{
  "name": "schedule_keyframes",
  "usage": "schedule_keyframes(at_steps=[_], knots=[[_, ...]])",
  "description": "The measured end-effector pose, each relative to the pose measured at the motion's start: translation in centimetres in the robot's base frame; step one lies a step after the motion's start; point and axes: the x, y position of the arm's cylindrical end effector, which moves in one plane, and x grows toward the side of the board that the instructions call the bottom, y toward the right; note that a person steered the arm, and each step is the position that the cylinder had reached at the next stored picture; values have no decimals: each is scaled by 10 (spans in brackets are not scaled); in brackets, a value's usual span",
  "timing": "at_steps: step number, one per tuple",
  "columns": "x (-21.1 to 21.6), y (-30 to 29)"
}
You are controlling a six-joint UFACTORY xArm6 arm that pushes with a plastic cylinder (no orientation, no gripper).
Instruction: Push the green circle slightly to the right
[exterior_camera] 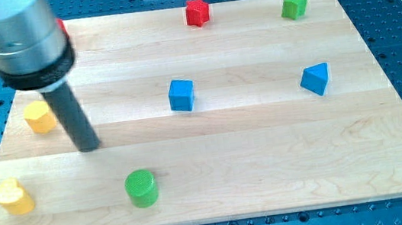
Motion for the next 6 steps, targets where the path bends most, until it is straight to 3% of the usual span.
schedule_keyframes(at_steps=[1, 4, 5, 6], knots=[[39, 0], [89, 1], [84, 66], [81, 92]])
